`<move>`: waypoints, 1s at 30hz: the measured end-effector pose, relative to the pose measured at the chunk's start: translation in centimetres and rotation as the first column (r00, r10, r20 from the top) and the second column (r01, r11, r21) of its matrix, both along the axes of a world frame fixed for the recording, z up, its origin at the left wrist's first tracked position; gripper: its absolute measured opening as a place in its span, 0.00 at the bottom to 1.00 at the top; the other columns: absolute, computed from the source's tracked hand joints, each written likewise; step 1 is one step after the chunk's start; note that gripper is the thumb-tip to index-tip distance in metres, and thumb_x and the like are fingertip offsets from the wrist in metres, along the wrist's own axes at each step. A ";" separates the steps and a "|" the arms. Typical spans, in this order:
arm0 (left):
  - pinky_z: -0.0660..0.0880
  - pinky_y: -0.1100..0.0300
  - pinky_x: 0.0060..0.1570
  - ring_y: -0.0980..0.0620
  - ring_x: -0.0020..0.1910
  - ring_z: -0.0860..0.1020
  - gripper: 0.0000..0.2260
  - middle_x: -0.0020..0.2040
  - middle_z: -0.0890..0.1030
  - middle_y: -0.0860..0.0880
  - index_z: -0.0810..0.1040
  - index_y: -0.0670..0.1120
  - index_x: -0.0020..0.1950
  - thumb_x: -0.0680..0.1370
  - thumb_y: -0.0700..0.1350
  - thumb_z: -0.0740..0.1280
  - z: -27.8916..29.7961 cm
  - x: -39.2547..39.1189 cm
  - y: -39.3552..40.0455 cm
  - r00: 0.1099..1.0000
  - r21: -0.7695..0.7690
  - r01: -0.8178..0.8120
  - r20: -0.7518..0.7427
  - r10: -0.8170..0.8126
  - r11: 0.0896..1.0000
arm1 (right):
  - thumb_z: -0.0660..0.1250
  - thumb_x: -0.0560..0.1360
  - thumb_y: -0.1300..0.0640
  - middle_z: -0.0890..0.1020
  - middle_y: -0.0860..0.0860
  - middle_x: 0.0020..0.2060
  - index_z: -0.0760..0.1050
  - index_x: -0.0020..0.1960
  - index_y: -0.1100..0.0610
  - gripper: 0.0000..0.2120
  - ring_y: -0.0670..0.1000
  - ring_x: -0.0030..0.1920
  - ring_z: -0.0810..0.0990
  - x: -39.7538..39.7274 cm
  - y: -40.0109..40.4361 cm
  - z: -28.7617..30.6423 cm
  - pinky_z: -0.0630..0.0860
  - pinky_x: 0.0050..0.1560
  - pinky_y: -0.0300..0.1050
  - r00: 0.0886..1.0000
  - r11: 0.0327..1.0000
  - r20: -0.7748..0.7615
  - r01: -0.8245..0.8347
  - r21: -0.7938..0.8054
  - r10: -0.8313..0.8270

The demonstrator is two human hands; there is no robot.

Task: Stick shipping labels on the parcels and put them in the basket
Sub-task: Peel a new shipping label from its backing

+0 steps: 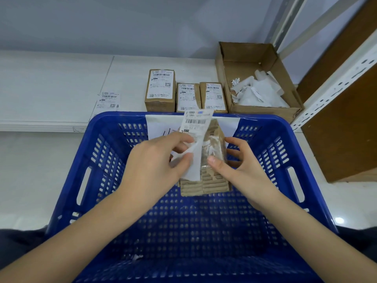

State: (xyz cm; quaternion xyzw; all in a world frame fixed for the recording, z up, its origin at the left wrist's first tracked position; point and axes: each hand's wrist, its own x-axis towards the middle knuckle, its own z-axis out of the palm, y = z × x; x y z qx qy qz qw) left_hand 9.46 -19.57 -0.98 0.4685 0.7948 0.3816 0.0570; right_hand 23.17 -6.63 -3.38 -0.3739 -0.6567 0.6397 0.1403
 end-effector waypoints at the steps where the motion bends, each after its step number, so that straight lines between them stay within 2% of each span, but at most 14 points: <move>1: 0.79 0.55 0.40 0.59 0.41 0.77 0.13 0.41 0.81 0.61 0.82 0.52 0.50 0.72 0.55 0.63 -0.2 0.1 0.0 0.999 -0.011 0.038 -0.037 -0.038 0.999 | 0.73 0.57 0.41 0.74 0.46 0.60 0.65 0.66 0.44 0.39 0.46 0.54 0.79 0.0 0.0 0.0 0.81 0.47 0.45 1.000 1.000 -0.013 0.005 -0.005 -0.005; 3: 0.78 0.55 0.38 0.58 0.43 0.76 0.13 0.44 0.82 0.57 0.83 0.50 0.46 0.72 0.55 0.62 -0.7 0.5 0.0 0.992 -0.022 0.068 -0.106 -0.070 0.997 | 0.73 0.58 0.42 0.74 0.46 0.59 0.65 0.67 0.45 0.39 0.46 0.55 0.78 0.0 -0.1 -0.1 0.81 0.49 0.45 1.000 1.000 -0.026 0.012 0.026 -0.012; 5: 0.76 0.57 0.41 0.52 0.48 0.77 0.13 0.50 0.80 0.52 0.84 0.50 0.44 0.72 0.55 0.63 -1.2 0.6 0.1 0.990 -0.031 0.033 -0.134 -0.037 0.999 | 0.72 0.58 0.42 0.74 0.45 0.59 0.65 0.67 0.46 0.39 0.45 0.56 0.77 -0.1 -0.2 0.0 0.80 0.53 0.46 1.000 0.998 -0.028 0.014 0.055 -0.013; 7: 0.74 0.55 0.47 0.47 0.54 0.77 0.11 0.58 0.78 0.48 0.84 0.51 0.46 0.72 0.55 0.67 -1.4 0.6 0.1 0.998 -0.070 -0.005 -0.060 0.000 0.998 | 0.72 0.59 0.42 0.74 0.45 0.60 0.65 0.67 0.45 0.38 0.45 0.57 0.76 -0.1 -0.2 0.0 0.79 0.55 0.47 0.999 0.998 -0.036 0.018 0.066 -0.015; 9: 0.75 0.53 0.52 0.48 0.58 0.76 0.09 0.63 0.75 0.49 0.84 0.53 0.48 0.72 0.53 0.70 -1.3 0.5 0.2 0.995 -0.093 -0.004 0.096 0.013 0.996 | 0.73 0.58 0.42 0.74 0.45 0.60 0.66 0.65 0.44 0.38 0.44 0.58 0.76 -0.1 -0.2 -0.1 0.78 0.55 0.46 0.999 0.996 -0.037 0.022 0.083 -0.020; 13: 0.75 0.52 0.55 0.50 0.59 0.75 0.10 0.64 0.73 0.51 0.84 0.52 0.49 0.71 0.53 0.69 -1.1 0.8 0.1 0.988 -0.087 0.021 0.156 -0.007 0.996 | 0.75 0.58 0.44 0.74 0.42 0.57 0.66 0.63 0.43 0.35 0.44 0.56 0.76 -0.2 -0.1 -0.2 0.79 0.56 0.49 0.999 0.997 -0.008 0.040 0.060 -0.039; 17: 0.72 0.57 0.56 0.52 0.61 0.74 0.05 0.65 0.73 0.51 0.85 0.51 0.49 0.73 0.46 0.74 -1.3 0.9 0.1 0.989 -0.096 0.030 0.145 -0.016 0.995 | 0.76 0.67 0.51 0.75 0.41 0.55 0.67 0.62 0.46 0.28 0.44 0.55 0.76 -0.4 -0.1 -0.4 0.78 0.57 0.51 0.997 0.994 0.029 0.063 0.084 -0.066; 20: 0.69 0.58 0.55 0.55 0.59 0.74 0.05 0.62 0.75 0.53 0.85 0.52 0.45 0.72 0.52 0.73 -1.1 0.6 0.3 0.991 -0.102 0.030 0.129 -0.017 0.994 | 0.75 0.67 0.52 0.74 0.39 0.53 0.67 0.60 0.49 0.26 0.43 0.54 0.75 -0.3 -0.1 -0.3 0.78 0.56 0.50 0.995 0.991 0.061 0.065 0.118 -0.073; 22: 0.70 0.54 0.56 0.54 0.56 0.75 0.09 0.57 0.78 0.55 0.84 0.53 0.43 0.70 0.56 0.70 -1.0 0.2 0.3 0.993 -0.093 0.012 0.114 -0.001 0.996 | 0.75 0.67 0.52 0.73 0.39 0.52 0.66 0.59 0.49 0.25 0.42 0.53 0.75 -0.3 0.0 -0.2 0.77 0.56 0.49 0.994 0.989 0.076 0.067 0.129 -0.077; 26: 0.70 0.45 0.59 0.52 0.53 0.75 0.01 0.48 0.80 0.56 0.83 0.55 0.41 0.72 0.49 0.74 -0.2 -0.7 0.5 0.989 -0.092 -0.037 0.141 0.049 0.995 | 0.75 0.68 0.53 0.72 0.38 0.51 0.65 0.58 0.49 0.25 0.40 0.52 0.74 -0.2 0.1 -0.2 0.77 0.54 0.45 0.993 0.988 0.095 0.061 0.139 -0.074; 30: 0.71 0.47 0.57 0.54 0.47 0.77 0.09 0.42 0.80 0.56 0.78 0.62 0.37 0.72 0.48 0.73 0.2 -1.3 0.4 0.981 -0.105 -0.039 0.186 0.058 0.994 | 0.74 0.68 0.53 0.71 0.38 0.50 0.64 0.58 0.50 0.25 0.40 0.50 0.74 -0.1 0.2 -0.1 0.76 0.48 0.41 0.991 0.987 0.107 0.068 0.149 -0.084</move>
